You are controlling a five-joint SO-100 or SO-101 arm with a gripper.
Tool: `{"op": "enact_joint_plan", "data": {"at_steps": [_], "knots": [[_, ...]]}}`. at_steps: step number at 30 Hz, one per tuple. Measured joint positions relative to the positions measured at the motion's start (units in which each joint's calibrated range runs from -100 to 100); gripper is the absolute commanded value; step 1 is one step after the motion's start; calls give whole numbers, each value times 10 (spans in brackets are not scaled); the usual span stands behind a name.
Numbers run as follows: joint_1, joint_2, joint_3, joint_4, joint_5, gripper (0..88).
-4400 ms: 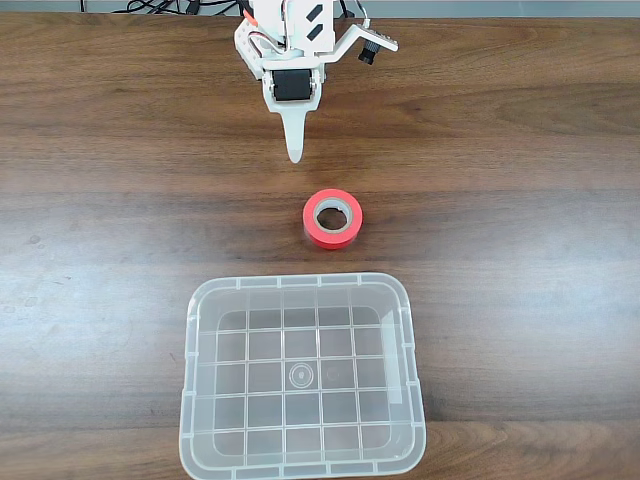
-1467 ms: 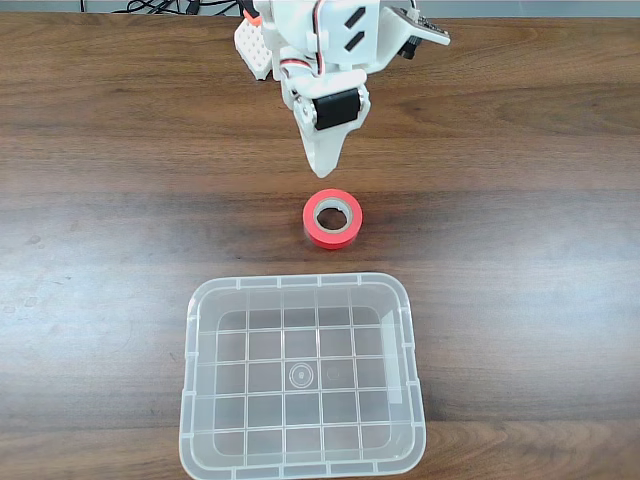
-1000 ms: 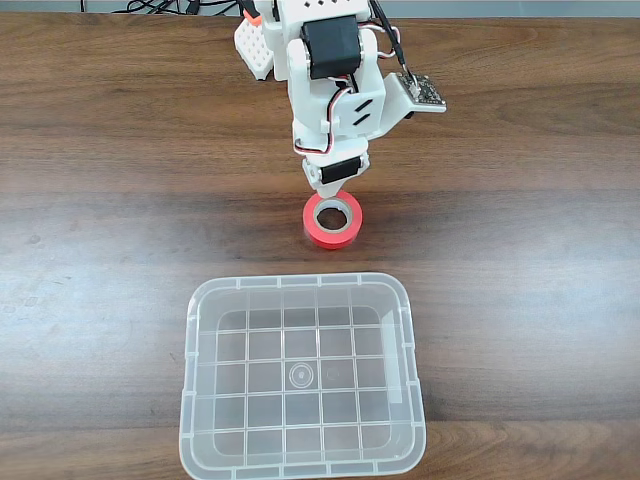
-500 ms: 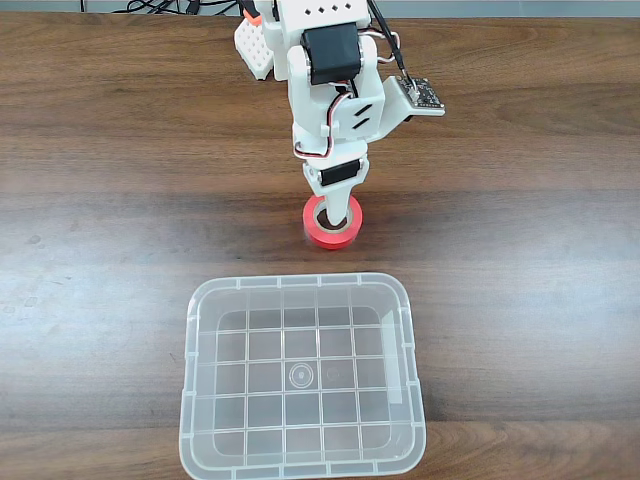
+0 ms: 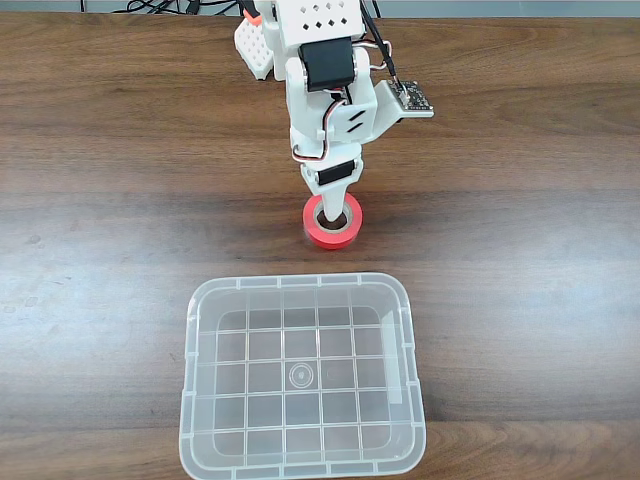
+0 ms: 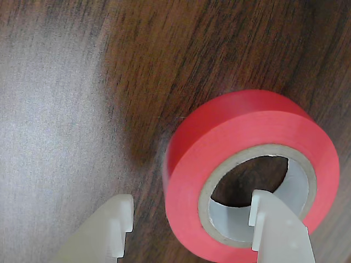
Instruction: Grab the tape and place it in the box.
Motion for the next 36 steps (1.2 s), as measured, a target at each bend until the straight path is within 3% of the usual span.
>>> {"op": "enact_joint_plan", "data": {"at_steps": [5,24,36], "knots": [[0,0,3,-19,6,63],[0,21,-7,-18,7,42],[-1,-115,-145,177,5,49]]}}
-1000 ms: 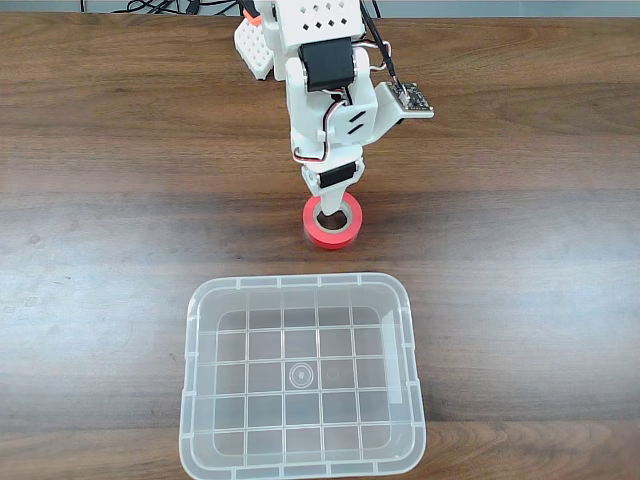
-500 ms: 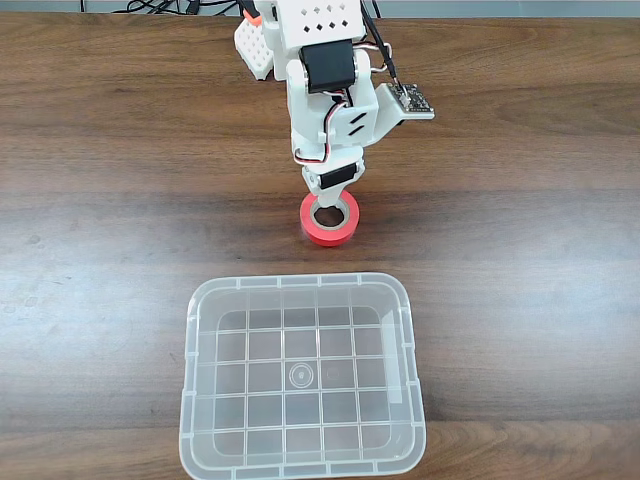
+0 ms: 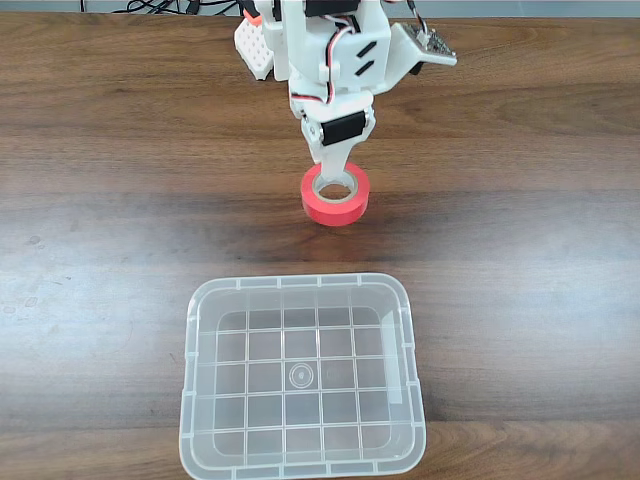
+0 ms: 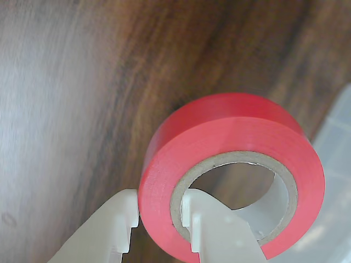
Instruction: Grab the tape and place it in the box.
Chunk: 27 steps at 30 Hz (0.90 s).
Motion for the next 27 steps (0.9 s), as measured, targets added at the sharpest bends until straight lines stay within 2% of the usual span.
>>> {"op": "enact_joint_plan", "data": {"at_steps": [5,17,22,27], "knots": [[0,-69,-46,73,0,49],[5,-95,-86,85,0,49],[34,-77,-186,93,0,49],[53,25,-321,94,0,49]]}}
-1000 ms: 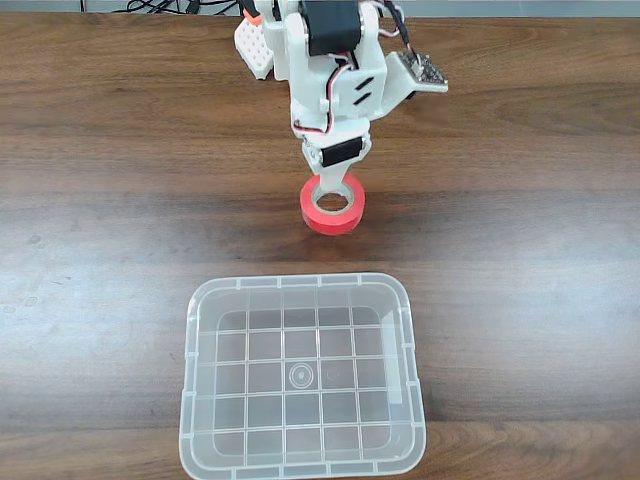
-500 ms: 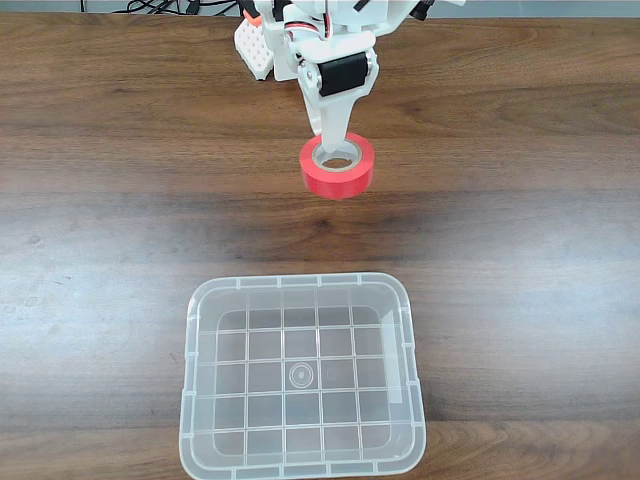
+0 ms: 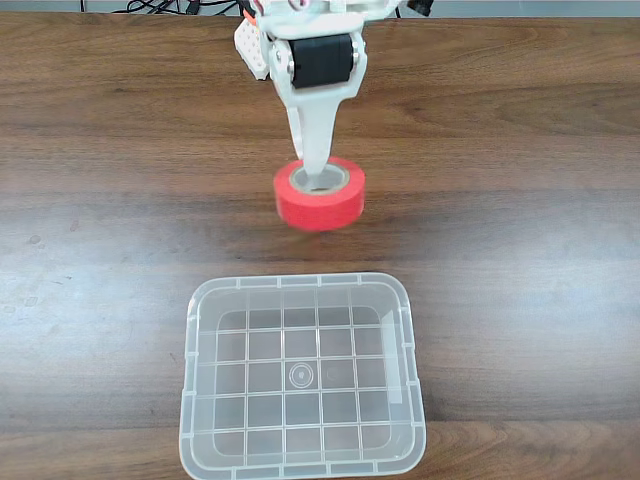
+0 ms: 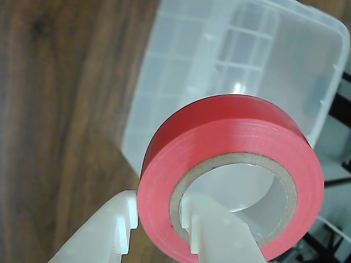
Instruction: Grab the tape and place it in the box.
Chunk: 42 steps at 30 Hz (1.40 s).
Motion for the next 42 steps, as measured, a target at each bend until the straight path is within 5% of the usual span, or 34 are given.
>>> {"op": "enact_joint_plan", "data": {"at_steps": [19,27,42], "knots": [[9,543,-506,0,1,51],[9,609,-559,0,3,163],[10,610,-559,0,4,165]]}}
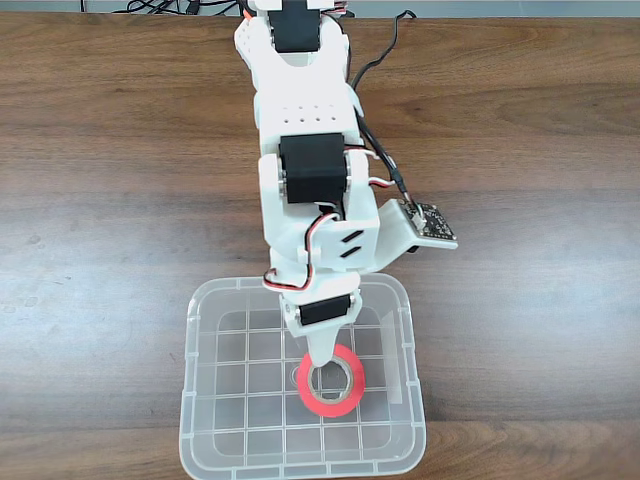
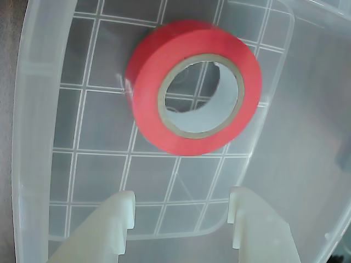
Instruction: Grab the tape and place it in the box.
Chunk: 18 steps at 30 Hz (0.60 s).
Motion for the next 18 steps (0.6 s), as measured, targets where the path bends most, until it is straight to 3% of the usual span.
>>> {"op": "enact_joint_plan", "data": {"at_steps": [6,12,18], "knots": [[4,0,0,0,0,155],[19,0,0,25,1,15],[21,-33,0,75,-3,13]]}}
